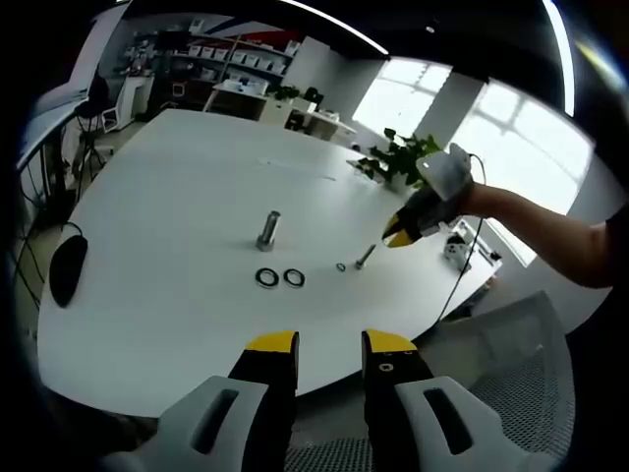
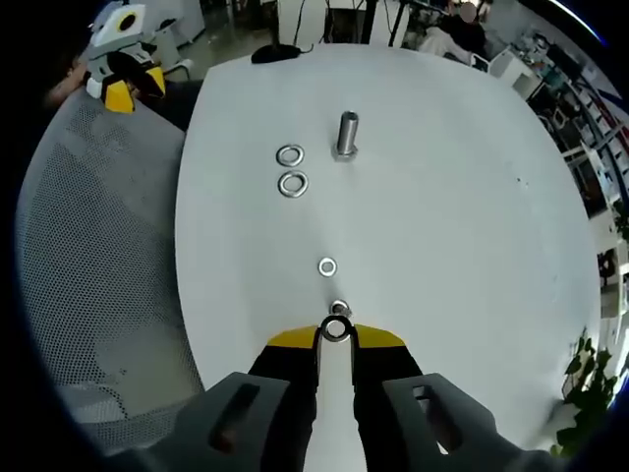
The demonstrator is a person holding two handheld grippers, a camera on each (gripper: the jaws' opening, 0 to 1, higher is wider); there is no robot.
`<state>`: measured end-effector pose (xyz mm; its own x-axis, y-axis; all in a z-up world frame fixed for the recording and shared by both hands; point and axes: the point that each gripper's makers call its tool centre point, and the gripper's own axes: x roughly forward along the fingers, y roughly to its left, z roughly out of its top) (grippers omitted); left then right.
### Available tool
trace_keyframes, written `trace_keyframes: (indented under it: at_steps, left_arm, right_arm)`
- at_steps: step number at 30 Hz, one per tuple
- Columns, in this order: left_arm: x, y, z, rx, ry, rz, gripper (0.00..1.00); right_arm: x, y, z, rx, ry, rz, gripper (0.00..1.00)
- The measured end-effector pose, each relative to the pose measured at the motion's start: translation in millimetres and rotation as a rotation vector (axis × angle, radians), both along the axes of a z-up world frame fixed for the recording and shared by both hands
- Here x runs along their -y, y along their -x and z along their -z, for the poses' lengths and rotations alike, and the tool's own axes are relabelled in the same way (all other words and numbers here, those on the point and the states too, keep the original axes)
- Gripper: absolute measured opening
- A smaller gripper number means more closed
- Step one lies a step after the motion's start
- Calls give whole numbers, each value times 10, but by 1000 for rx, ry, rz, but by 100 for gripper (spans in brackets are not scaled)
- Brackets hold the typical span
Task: Place the washer onto the threaded stud by aligning its center hole with the stud, sliding it down to the base, and recovering from edge contact or off-axis alignment until the washer reaches the visible bottom stop.
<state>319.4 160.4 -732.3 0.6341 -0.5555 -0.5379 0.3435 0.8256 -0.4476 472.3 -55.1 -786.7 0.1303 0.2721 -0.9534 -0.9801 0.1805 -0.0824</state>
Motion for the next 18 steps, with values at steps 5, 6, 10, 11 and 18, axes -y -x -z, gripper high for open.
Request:
trace_keyframes:
  at_steps: [5,6,10,11,18]
  left_arm:
    - [-1,1,1,-1,0,0,23]
    - [0,1,1,-1,-1,0,23]
    - [0,0,-1,0,1,-1,23]
    - [-1,0,-1,-1,1,-1,23]
    - [-2,2,7,-5,-2,0,23]
  right_arm:
    - [-16,-17,31,-3,23,-22,13]
    - [-17,-23,46,-5,29,-25,13]
    - [-6,-61,111,-6,53,-38,13]
    - [-3,-70,120,-6,57,-37,13]
    - [-60,-81,165,-32,44,-29,13]
